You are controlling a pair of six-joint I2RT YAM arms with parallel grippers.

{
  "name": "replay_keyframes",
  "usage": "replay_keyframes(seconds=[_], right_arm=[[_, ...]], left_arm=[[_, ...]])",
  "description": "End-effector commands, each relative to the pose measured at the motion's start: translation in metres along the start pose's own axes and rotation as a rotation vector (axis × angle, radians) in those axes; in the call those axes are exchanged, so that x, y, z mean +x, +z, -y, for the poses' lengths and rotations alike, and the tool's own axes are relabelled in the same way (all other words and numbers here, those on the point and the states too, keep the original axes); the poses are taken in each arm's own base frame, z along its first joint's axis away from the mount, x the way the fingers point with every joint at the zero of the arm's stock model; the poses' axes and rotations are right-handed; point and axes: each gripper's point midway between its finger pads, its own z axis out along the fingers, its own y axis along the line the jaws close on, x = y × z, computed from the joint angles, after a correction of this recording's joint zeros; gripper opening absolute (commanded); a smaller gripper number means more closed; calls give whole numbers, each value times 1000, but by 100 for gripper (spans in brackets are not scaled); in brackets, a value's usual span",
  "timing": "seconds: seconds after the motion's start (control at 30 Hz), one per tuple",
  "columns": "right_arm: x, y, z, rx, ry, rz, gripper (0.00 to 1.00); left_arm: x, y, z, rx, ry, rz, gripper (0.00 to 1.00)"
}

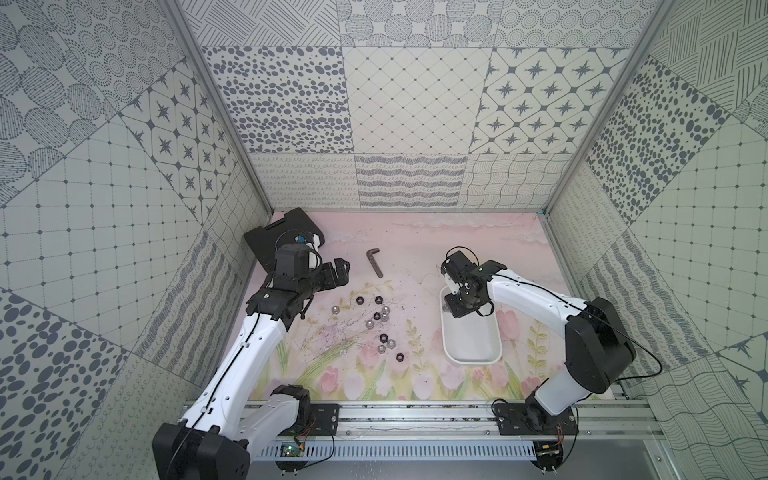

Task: Put the nuts on the desktop into the storage box
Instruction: Place the nut in the storage box.

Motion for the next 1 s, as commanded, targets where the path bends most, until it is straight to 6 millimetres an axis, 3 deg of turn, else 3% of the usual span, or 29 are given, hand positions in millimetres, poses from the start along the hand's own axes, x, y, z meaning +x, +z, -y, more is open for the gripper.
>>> replay_keyframes(seconds=[0.0, 0.63, 0.8, 0.97], right_arm=[[-3, 7, -4, -17, 18, 10, 25], [-10, 46, -14, -22, 2, -39, 31], [-13, 45, -13, -11, 3, -30, 44], [-23, 23, -8, -1, 12, 41, 47]], left_arm=[[2, 0, 0, 2, -4, -7, 99], [1, 0, 1, 0, 3, -6, 99], [0, -1, 1, 1, 5, -1, 99], [-1, -1, 1, 1, 5, 0, 99]])
